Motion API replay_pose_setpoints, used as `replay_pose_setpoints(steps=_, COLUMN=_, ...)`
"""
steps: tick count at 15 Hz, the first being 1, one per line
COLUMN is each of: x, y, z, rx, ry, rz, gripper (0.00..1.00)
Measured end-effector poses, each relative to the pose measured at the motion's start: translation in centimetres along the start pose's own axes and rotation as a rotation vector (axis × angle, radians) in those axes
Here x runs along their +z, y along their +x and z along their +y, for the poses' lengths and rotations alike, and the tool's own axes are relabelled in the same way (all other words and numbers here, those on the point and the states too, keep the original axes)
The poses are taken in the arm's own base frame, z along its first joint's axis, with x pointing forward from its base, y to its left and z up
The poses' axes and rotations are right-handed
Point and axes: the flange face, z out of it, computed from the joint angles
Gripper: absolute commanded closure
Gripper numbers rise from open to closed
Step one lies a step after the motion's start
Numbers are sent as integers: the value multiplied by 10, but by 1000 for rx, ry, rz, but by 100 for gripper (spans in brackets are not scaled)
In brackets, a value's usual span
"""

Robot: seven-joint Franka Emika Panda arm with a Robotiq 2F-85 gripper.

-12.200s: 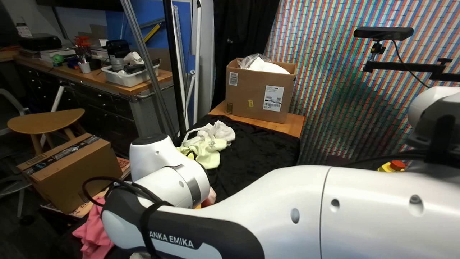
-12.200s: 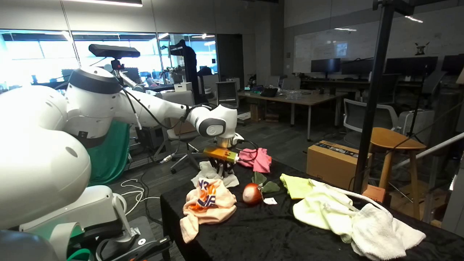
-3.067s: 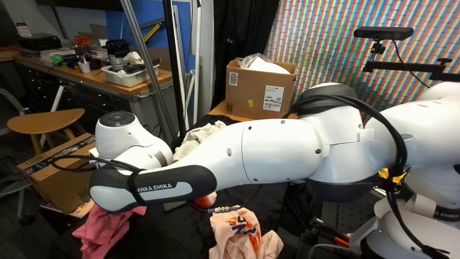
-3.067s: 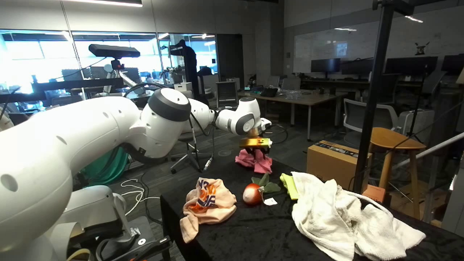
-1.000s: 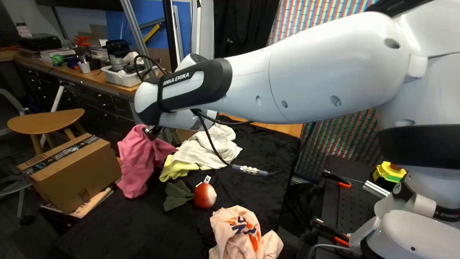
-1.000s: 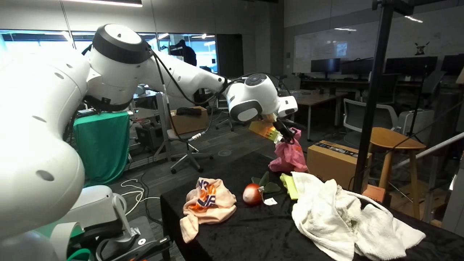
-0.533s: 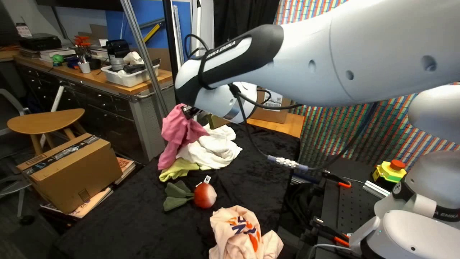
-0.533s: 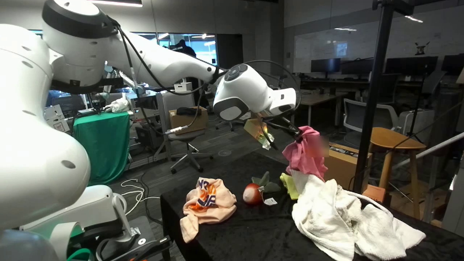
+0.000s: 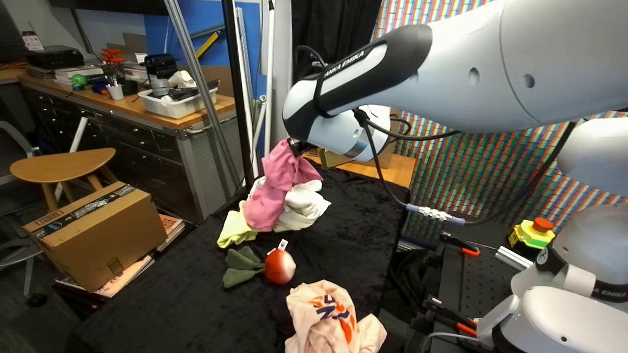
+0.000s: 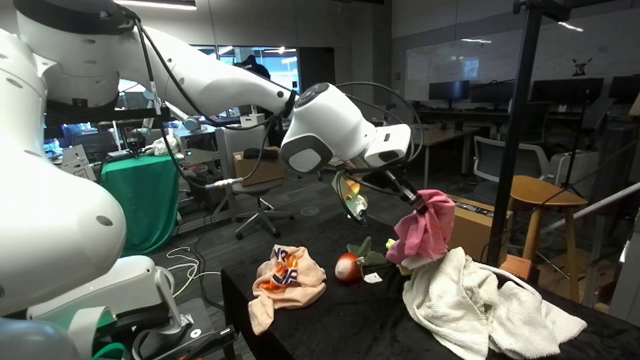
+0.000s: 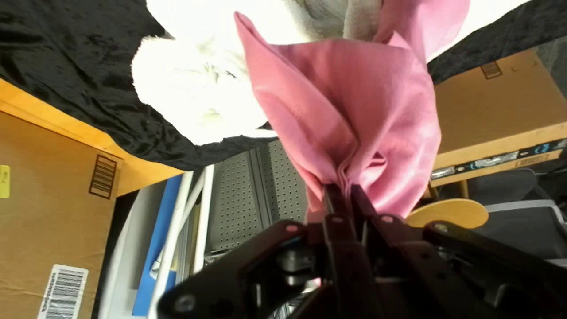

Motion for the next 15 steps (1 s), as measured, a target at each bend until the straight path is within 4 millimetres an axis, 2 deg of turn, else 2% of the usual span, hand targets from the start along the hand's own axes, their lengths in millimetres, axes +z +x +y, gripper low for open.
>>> replay_pose_setpoints(steps=3, x=29, y=-10, z=-1, rx=-17, ry=-51, rz=-57, gripper=95)
replay_pose_setpoints(steps=5, x=54, y=-9, z=-4, rx=-26, ry=-89, rz=-89, gripper=95)
replay_pose_setpoints(steps=8, x=87, y=7, z=-6, rx=-19, ry=-138, rz=-110, gripper=95)
replay_pose_setpoints(steps=11, x=111, y=26, z=-7, rx=-2, ry=-169, rz=-118, gripper=94)
replay_pose_setpoints(steps=12, x=117, y=32, z=-7, rx=2, ry=-173, rz=-122, gripper=91)
replay_pose_setpoints(steps=13, x=122, y=36, z=-8, rx=4, ry=-176, rz=-126, gripper=67)
replay_pose_setpoints(steps=15, x=129, y=43, z=-10, rx=4, ry=-175, rz=-139, gripper=62)
